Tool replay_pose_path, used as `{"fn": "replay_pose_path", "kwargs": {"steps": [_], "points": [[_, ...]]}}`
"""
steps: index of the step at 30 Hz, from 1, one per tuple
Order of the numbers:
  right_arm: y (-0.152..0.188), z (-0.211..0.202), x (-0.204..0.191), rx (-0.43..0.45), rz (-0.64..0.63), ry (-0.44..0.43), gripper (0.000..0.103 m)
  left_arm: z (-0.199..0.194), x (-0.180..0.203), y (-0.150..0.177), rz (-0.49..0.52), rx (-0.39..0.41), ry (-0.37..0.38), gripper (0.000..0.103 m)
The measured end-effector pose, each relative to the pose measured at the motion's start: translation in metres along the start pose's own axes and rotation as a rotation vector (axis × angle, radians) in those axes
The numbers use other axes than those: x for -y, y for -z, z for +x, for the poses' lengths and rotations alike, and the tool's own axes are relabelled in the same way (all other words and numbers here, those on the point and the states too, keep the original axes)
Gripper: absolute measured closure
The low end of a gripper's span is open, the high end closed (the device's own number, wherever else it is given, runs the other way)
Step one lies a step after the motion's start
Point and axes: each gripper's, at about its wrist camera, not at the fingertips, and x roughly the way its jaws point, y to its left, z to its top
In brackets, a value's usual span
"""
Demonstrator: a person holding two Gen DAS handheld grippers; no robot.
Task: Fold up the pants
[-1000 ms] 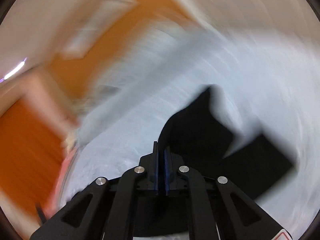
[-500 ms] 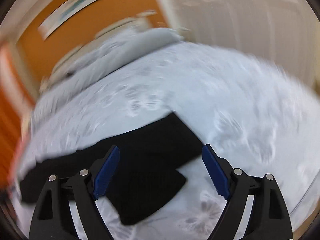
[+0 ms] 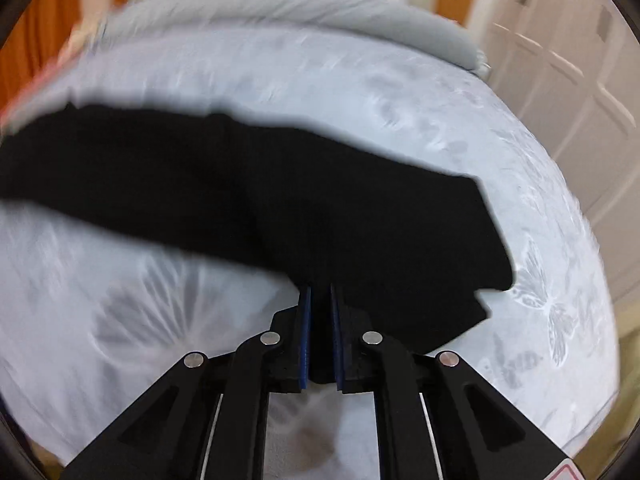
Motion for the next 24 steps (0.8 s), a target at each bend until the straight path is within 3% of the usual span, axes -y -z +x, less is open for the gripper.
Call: {"fn": "replay_pose_path", "kwargs": {"steps": [6,7,9,13,14,16,18,19,21,24], "points": [[-0.051,-0.059,0.073,0.262,0.314,-0.069,0.096,0.013,0.078,-0.012,0.211,0.013,0.102,0.008],[-0.050,-0.052,0.090,0.246,0.355,-0.056,0.097,0.019,0.084,-0.014,0.234,0.001,0.106,0.008],[-0.054,-0.007,0.120,0.131,0.421,0.050,0.101,0.032,0.091,-0.018,0.263,-0.014,0.092,0.008],[-0.037,0.057,0.141,-0.006,0.494,0.113,0.097,0.053,0.061,-0.030,0.169,-0.050,0.055,0.008],[-0.037,0.058,0.137,-0.017,0.472,0.137,0.095,0.056,0.046,-0.032,0.131,-0.061,0.044,0.008],[-0.048,0.034,0.106,0.042,0.358,0.184,0.087,0.061,0.016,-0.037,0.051,-0.070,-0.004,0.008],[-0.065,0.013,0.076,0.111,0.283,0.106,0.056,0.061,-0.010,-0.041,-0.004,-0.058,-0.070,0.008],[-0.078,0.007,0.052,0.132,0.228,0.018,0.032,0.061,-0.018,-0.043,-0.023,-0.057,-0.081,0.008],[-0.102,0.007,0.001,0.131,0.089,-0.084,0.030,0.061,-0.035,-0.047,-0.068,-0.059,-0.108,0.008],[-0.143,0.023,-0.091,0.076,-0.117,-0.245,0.045,0.054,-0.051,-0.051,-0.103,-0.032,-0.171,0.008]]}}
